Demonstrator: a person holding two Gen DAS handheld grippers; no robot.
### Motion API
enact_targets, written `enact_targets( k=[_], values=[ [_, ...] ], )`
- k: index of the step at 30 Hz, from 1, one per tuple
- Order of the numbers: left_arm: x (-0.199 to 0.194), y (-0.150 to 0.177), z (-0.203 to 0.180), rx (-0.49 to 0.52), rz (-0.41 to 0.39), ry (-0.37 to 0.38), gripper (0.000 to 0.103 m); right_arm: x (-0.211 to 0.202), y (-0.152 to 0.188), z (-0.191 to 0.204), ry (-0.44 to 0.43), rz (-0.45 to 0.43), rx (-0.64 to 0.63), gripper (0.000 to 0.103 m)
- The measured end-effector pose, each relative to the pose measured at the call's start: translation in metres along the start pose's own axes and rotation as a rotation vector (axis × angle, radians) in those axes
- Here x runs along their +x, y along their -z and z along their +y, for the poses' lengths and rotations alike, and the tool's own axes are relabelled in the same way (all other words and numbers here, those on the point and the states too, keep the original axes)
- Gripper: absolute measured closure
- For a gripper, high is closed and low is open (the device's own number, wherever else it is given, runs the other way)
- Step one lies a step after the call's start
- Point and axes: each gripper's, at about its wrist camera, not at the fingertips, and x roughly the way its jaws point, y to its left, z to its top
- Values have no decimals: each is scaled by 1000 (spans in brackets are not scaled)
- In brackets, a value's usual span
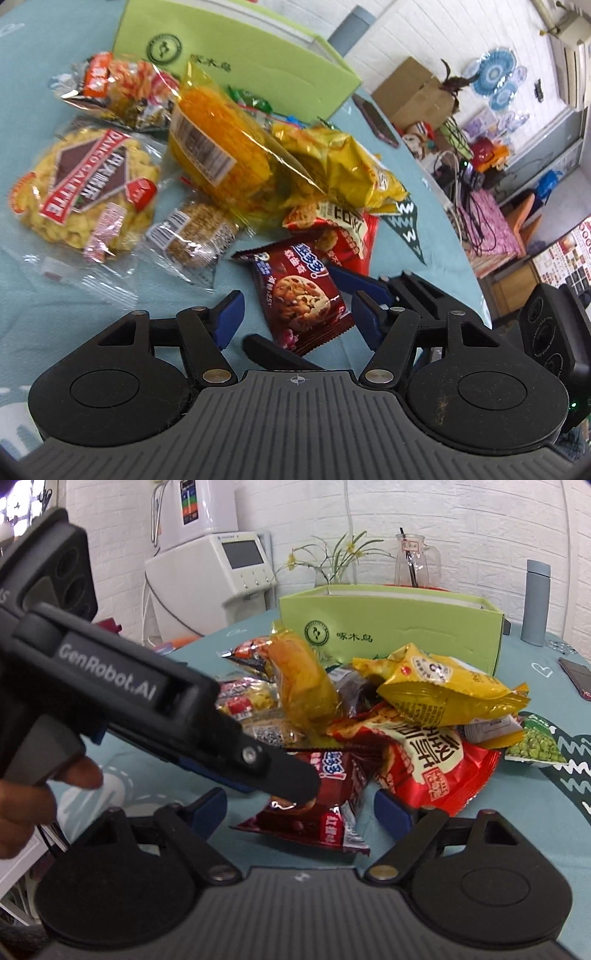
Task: Organize snacks
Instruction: 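Grasp the brown cookie packet with the left tool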
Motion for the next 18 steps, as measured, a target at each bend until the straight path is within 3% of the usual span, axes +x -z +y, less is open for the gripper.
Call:
enact_targets(
  k=[3, 7, 10, 12, 13, 14, 18],
  values=[
    [6, -6, -4, 5, -1, -25, 75, 7, -1, 4, 10, 1, -27, 18],
    [1, 2, -4, 31, 1, -39, 80, 4, 1, 14, 27, 5, -46, 19],
    [-9, 12, -3, 29, 13, -37, 79, -7, 5, 22, -4, 14, -37, 19],
    [-15, 14, -3, 41, -2, -72, 71, -12, 9, 24, -19, 13, -30, 20],
    [-16, 13, -3, 47, -13, -96, 61, -13, 9, 23, -14, 10, -25, 20],
    [-18, 13, -2, 47, -26, -118, 57, -14, 8, 22, -4, 9, -23, 20],
    [-18, 14, 2, 47, -36, -114, 56, -13, 10, 19, 27, 8, -11, 20]
  ],
)
